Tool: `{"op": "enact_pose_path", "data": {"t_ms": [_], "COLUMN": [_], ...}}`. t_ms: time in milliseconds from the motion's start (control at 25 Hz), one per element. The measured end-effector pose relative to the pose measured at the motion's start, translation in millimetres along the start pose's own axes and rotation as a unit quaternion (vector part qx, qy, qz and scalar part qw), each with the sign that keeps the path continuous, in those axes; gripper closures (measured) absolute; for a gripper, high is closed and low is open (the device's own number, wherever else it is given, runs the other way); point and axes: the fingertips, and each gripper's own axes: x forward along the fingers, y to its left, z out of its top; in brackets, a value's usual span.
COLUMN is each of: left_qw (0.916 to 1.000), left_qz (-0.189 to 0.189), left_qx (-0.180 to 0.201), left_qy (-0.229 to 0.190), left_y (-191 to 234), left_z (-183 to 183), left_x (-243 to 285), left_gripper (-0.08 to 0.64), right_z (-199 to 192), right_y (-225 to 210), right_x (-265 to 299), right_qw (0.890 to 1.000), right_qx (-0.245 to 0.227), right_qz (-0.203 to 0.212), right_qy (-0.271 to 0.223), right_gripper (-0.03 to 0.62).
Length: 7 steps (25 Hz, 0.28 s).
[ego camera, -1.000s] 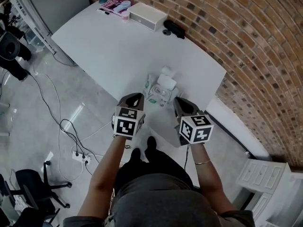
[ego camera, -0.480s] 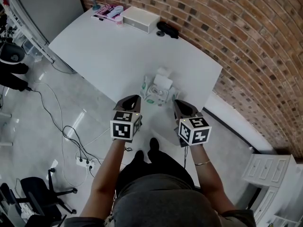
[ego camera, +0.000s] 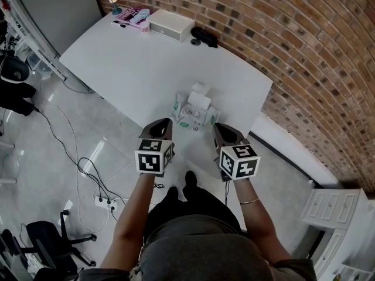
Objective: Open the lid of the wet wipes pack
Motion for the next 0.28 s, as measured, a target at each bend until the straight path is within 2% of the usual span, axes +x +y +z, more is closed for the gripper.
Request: {"op": "enact_pose_path", "data": {"t_ms": [280], "left_qw": [1.0], "left_qz": [0.0], "left_qx": [-0.001], "left_qy": [-0.002], "left_y": [-2.9], "left_z": [0.1], "left_x": [-0.3], "left_gripper": [0.532], "right_z": [-6.6], "right_y": [-0.7], "right_x": [-2.1], "right_qw": [1.0], "right_qx": [0.0], "right_qz": [0.002], "right_qy": [0.005], "right_gripper": [0.589]}}
